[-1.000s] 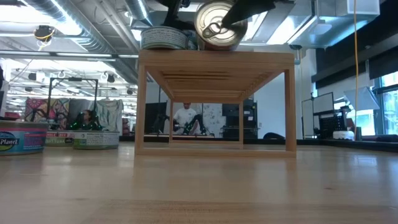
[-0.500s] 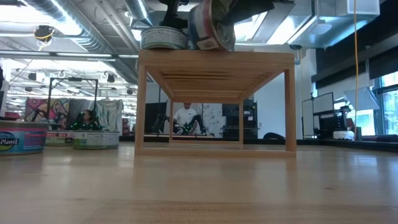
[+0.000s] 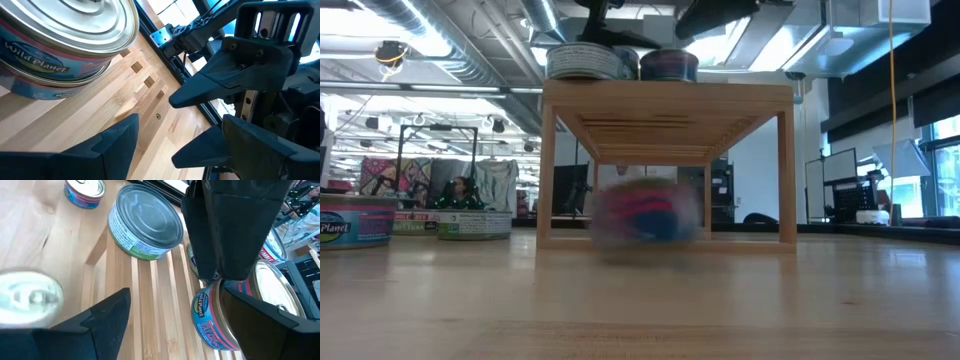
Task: Stack canned seafood by type on shelf
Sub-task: Put the blue tuna can on the shelf
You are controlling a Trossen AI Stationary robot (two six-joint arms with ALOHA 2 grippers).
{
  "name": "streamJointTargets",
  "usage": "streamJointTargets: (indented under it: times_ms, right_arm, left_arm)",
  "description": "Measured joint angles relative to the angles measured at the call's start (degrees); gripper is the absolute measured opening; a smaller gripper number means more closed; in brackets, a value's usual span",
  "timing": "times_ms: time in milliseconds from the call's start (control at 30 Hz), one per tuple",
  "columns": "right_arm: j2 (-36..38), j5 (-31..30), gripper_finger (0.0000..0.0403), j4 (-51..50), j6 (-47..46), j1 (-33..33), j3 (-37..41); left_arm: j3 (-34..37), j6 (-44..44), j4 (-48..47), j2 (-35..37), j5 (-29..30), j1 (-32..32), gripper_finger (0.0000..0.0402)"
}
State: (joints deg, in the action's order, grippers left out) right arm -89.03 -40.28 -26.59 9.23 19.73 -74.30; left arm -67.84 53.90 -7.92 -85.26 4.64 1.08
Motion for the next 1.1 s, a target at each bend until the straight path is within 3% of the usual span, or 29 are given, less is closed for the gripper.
streamJointTargets:
  times_ms: [400,733,900,1100]
  right_arm:
    - [0.79,1.29,0.0312,-2.09,-0.02,0.1,-0.02]
    - [3.03,2.1,0.0312,-3.02,-1.63,0.13,-0.04]
    - [5.17,4.82,0.0312,-4.8,-4.82,0.15,-0.04]
    - [6.66,6.46,0.0312,-5.51,-6.64,0.17,-0.04]
  left_arm:
    - [-0.02,-8.91,0.0,0.83,-0.02,0.04,0.028]
    - [-0.03,-20.05,-2.97,8.15,0.24,0.85,0.028]
    - [-0.05,-26.41,-8.01,11.25,0.92,4.62,0.028]
    - [-0.05,-27.94,-14.12,13.29,6.82,11.46,0.028]
